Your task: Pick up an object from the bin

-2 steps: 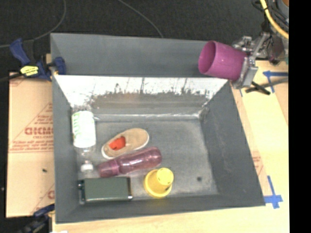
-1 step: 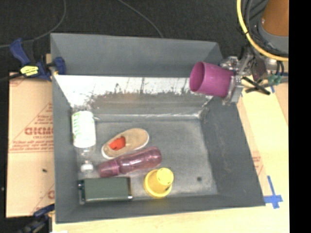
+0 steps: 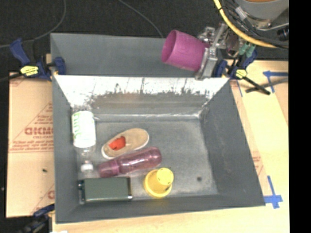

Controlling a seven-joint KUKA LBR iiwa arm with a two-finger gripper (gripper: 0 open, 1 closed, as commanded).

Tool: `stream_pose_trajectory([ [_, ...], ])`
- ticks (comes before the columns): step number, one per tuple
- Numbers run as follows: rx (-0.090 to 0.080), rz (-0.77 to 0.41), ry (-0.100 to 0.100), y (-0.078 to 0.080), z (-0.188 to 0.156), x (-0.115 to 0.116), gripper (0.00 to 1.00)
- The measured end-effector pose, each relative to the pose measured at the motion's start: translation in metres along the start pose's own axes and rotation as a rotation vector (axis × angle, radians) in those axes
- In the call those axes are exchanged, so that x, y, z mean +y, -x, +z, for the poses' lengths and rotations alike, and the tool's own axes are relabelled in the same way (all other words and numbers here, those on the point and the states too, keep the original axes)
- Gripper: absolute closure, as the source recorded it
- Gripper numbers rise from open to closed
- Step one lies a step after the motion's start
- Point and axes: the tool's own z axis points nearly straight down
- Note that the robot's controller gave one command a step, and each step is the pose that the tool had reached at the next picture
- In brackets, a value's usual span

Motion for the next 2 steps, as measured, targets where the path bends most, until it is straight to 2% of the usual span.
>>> stream_pose_trajectory([
  [1,0.016,-0.104,-0.001,-0.009,0.037,-0.083,0.00],
  [2,0.003,-0.102,-0.001,0.000,0.018,-0.020,0.00],
])
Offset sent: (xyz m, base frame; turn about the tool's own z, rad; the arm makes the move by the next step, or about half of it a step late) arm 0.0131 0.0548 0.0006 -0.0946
